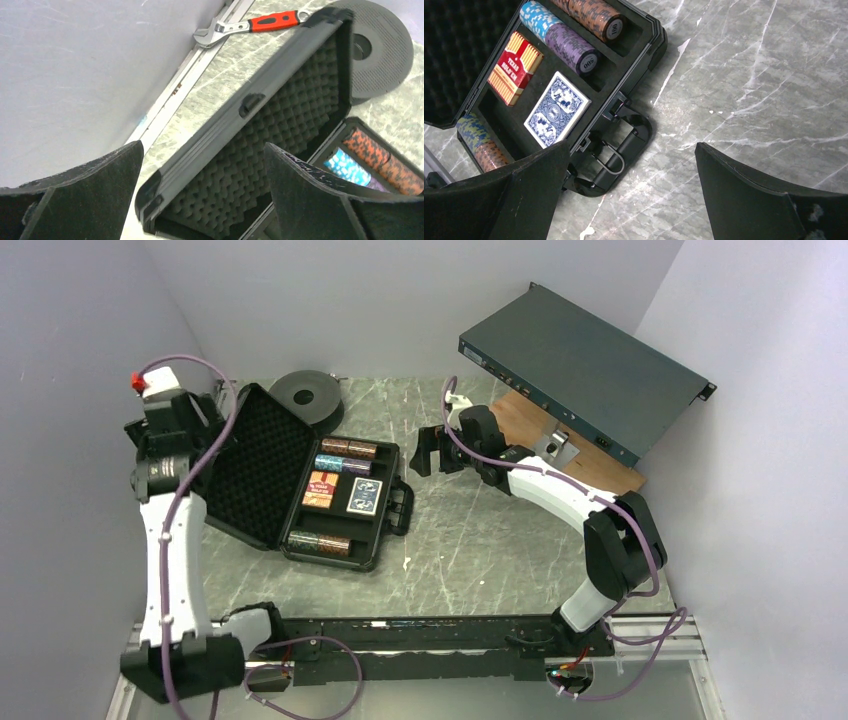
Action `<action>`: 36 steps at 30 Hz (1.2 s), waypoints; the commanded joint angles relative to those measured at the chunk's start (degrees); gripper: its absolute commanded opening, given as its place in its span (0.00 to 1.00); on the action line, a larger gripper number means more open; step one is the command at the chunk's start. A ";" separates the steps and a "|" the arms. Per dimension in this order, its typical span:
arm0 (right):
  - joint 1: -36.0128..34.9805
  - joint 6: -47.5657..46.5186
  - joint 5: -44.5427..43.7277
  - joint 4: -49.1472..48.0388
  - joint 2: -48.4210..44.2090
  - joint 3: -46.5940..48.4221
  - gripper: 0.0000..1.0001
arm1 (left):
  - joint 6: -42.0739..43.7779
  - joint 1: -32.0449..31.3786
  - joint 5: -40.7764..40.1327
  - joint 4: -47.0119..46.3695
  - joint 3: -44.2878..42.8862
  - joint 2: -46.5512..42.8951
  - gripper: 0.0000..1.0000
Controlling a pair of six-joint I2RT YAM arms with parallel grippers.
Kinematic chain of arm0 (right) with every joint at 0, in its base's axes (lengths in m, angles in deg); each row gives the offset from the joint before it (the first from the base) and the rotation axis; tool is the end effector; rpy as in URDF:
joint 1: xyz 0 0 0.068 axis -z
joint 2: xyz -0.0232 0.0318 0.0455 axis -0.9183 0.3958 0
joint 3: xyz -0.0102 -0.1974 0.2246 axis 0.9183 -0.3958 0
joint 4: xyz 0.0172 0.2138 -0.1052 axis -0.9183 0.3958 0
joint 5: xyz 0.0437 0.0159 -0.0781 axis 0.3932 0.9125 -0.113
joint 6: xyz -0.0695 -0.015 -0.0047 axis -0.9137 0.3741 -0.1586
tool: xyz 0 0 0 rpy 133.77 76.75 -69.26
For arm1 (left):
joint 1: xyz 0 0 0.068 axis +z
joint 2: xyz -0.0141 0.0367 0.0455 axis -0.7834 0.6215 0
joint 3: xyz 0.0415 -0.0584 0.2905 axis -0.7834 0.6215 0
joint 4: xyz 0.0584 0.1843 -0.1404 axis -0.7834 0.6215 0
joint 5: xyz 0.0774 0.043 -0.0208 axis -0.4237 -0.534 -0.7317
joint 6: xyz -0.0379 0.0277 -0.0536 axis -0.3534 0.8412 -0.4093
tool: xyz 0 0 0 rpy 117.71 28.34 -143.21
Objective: Pack up texas hold em set
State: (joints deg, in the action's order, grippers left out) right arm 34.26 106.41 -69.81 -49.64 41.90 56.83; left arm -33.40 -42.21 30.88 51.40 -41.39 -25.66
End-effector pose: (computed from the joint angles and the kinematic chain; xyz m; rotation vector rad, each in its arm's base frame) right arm 0.3038 0.2064 0.2856 -0.3655 2.1764 0.7265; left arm 0.1838 0.0527 0.4195 -0.6008 1.9387 0.3735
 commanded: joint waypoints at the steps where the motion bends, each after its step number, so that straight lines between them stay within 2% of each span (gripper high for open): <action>1: 0.17 -0.29 1.60 -0.70 0.19 2.59 1.00 | -5.44 10.01 17.43 -2.69 -4.17 7.61 0.93; 2: 0.22 -0.28 1.83 -0.42 0.32 2.81 1.00 | -5.91 11.65 21.24 -2.80 -5.04 9.35 0.90; 4: 0.21 -0.40 1.87 -0.04 0.31 3.03 1.00 | -6.07 13.57 23.79 -3.81 -6.17 12.01 0.88; 10: 0.19 -0.25 2.14 0.02 0.80 3.27 1.00 | -5.73 17.94 22.42 -3.37 -9.87 19.03 0.79; 17: 0.19 -0.07 2.60 0.25 1.32 3.65 1.00 | -5.70 22.10 22.54 -3.42 -9.56 26.00 0.77; 28: 0.17 -0.32 2.30 0.99 1.44 4.04 1.00 | -3.91 22.29 26.57 -2.38 -10.14 34.48 0.73; 36: 0.23 -0.37 1.45 1.53 1.58 4.43 1.00 | -2.92 21.45 32.51 -3.26 -7.88 33.66 0.71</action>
State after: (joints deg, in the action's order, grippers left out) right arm 34.26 106.43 -68.28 -47.43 43.36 58.60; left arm -37.66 -20.09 58.90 49.72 -49.60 9.45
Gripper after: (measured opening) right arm 0.994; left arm 0.714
